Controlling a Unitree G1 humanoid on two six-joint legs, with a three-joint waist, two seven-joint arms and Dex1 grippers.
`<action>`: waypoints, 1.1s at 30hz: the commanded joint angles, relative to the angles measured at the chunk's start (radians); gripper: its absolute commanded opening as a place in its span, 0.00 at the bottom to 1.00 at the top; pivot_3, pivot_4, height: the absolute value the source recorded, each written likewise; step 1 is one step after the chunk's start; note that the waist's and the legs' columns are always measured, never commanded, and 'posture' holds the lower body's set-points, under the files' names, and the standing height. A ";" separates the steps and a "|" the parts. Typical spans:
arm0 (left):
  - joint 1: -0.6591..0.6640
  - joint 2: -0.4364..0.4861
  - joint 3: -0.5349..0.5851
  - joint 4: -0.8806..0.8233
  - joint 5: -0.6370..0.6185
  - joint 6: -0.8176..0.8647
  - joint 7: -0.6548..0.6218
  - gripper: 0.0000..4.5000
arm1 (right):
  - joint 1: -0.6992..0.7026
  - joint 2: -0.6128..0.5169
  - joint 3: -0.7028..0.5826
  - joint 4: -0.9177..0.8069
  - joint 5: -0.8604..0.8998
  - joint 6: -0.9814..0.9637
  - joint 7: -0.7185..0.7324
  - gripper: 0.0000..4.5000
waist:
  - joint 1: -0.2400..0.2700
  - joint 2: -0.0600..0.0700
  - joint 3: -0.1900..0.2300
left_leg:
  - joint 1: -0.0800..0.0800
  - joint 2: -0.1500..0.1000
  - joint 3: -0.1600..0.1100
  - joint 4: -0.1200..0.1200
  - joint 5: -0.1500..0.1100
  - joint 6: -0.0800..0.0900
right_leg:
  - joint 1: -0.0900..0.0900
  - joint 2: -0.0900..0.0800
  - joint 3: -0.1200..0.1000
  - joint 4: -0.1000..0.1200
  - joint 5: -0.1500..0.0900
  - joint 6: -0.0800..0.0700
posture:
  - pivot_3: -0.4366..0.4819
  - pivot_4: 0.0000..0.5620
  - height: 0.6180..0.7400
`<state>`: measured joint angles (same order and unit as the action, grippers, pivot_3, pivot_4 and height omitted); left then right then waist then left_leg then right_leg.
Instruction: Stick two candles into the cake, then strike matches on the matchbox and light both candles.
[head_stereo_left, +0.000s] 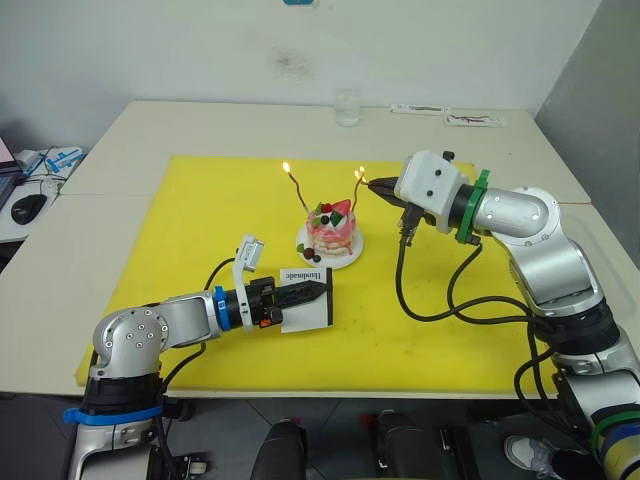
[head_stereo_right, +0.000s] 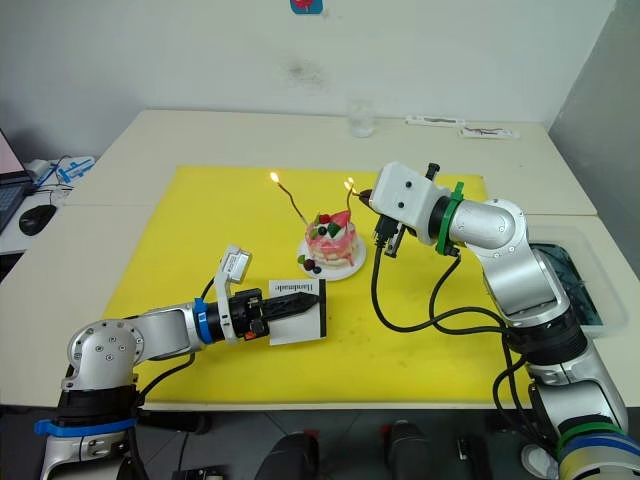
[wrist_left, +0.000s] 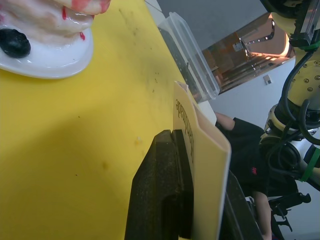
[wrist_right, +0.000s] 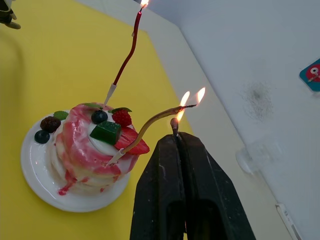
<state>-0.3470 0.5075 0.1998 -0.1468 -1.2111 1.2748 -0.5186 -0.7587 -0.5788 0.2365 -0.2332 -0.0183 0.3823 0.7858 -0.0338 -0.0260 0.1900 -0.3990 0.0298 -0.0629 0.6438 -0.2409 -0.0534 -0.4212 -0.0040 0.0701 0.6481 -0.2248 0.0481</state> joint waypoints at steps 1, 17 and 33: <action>-0.010 -0.002 0.007 -0.006 -0.006 -0.011 -0.016 0.00 | -0.016 -0.006 -0.020 -0.026 -0.002 -0.016 0.003 0.01 | 0.000 0.000 0.000 | 0.000 0.000 0.000 0.000 0.000 0.000 | 0.000 0.000 0.000 0.000 0.000 0.000 | 0.48 0.27 1.00; -0.026 0.007 0.004 0.001 -0.004 -0.003 -0.026 0.00 | 0.004 -0.033 -0.052 -0.092 0.016 0.025 0.016 0.01 | 0.000 0.000 0.000 | 0.000 0.000 0.000 0.000 0.000 0.000 | 0.000 0.000 0.000 0.000 0.000 0.000 | 0.48 0.27 1.00; -0.074 -0.047 -0.043 0.003 -0.015 0.003 -0.045 0.00 | 0.368 -0.201 -0.437 -0.371 0.088 0.358 -0.051 0.01 | 0.004 0.000 0.000 | 0.000 0.000 0.000 0.000 0.000 0.000 | 0.000 0.000 0.000 -0.001 -0.001 -0.002 | 0.48 0.27 1.00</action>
<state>-0.4075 0.4725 0.1609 -0.1129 -1.2050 1.2806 -0.5571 -0.4075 -0.7661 -0.1184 -0.5634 0.0617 0.7086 0.7602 -0.0299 -0.0260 0.1900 -0.3996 0.0296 -0.0625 0.6441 -0.2409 -0.0534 -0.4208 -0.0042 0.0703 0.6474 -0.2263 0.0458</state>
